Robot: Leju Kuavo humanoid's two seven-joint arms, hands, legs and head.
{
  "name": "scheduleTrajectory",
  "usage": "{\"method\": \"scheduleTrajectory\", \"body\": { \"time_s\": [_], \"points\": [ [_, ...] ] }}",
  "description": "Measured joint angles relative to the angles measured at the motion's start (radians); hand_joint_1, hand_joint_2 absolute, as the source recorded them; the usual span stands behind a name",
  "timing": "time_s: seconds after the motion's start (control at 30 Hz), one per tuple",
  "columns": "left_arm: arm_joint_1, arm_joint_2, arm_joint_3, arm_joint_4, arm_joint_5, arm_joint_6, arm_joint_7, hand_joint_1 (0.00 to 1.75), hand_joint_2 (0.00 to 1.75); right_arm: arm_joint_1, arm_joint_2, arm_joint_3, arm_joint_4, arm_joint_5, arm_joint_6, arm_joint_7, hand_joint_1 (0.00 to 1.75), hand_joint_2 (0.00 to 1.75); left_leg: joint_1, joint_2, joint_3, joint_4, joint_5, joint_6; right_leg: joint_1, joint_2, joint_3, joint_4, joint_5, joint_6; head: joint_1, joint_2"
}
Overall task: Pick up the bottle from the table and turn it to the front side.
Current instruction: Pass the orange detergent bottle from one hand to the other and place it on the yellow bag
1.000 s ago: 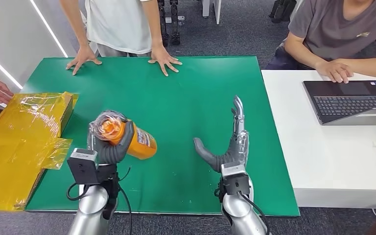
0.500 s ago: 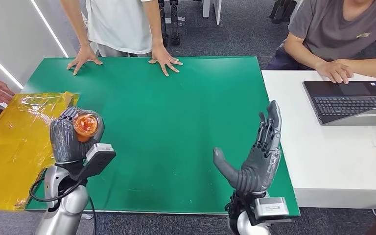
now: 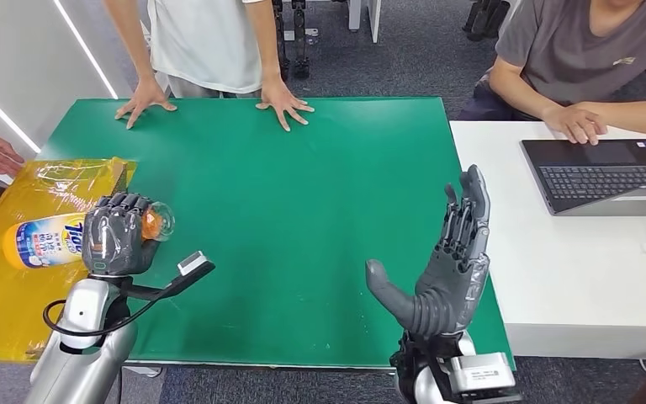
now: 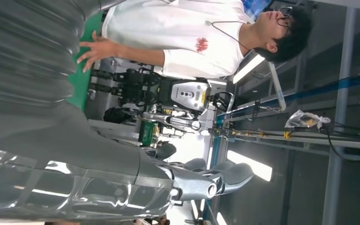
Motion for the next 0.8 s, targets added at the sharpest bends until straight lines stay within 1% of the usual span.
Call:
{"method": "scheduleTrajectory", "body": {
  "time_s": [0.23,0.43,0.57,0.7,0.8],
  "points": [
    [-0.088,0.016,-0.057,0.184,0.007,-0.017,-0.07,1.75,1.75,-0.005,0.015,-0.021,-0.009,0.004,0.018,-0.001,0.0,1.75,0.0,0.0,0.0,0.0,0.0,0.0,0.0,0.0,0.0,0.0,0.0,0.0,0.0,0.0],
    [-0.189,0.032,-0.112,0.368,0.022,-0.016,-0.146,1.75,1.75,-0.007,0.029,-0.038,-0.01,-0.004,0.033,-0.008,0.0,1.75,0.0,0.0,0.0,0.0,0.0,0.0,0.0,0.001,0.0,0.0,0.0,0.0,0.0,0.0],
    [-0.234,0.035,-0.134,0.459,0.017,-0.022,-0.157,1.75,1.75,-0.01,0.035,-0.047,-0.01,-0.005,0.033,-0.008,0.0,1.75,0.0,0.0,0.0,0.0,0.0,0.0,0.0,0.001,0.0,0.001,0.0,0.0,0.0,0.0],
    [-0.263,0.037,-0.162,0.538,-0.02,-0.069,-0.153,1.75,1.75,-0.014,0.042,-0.05,-0.01,-0.008,0.033,-0.008,0.0,1.75,0.0,0.0,0.0,0.0,0.0,0.0,0.0,0.001,0.0,0.001,0.0,0.0,0.0,0.0],
    [-0.272,0.038,-0.183,0.595,-0.033,-0.085,-0.153,1.75,1.75,-0.015,0.046,-0.051,-0.015,-0.013,0.034,-0.008,0.0,1.75,0.0,0.0,0.0,0.0,0.0,0.0,0.0,0.001,0.0,0.0,0.0,0.0,0.0,0.0]
  ]
}}
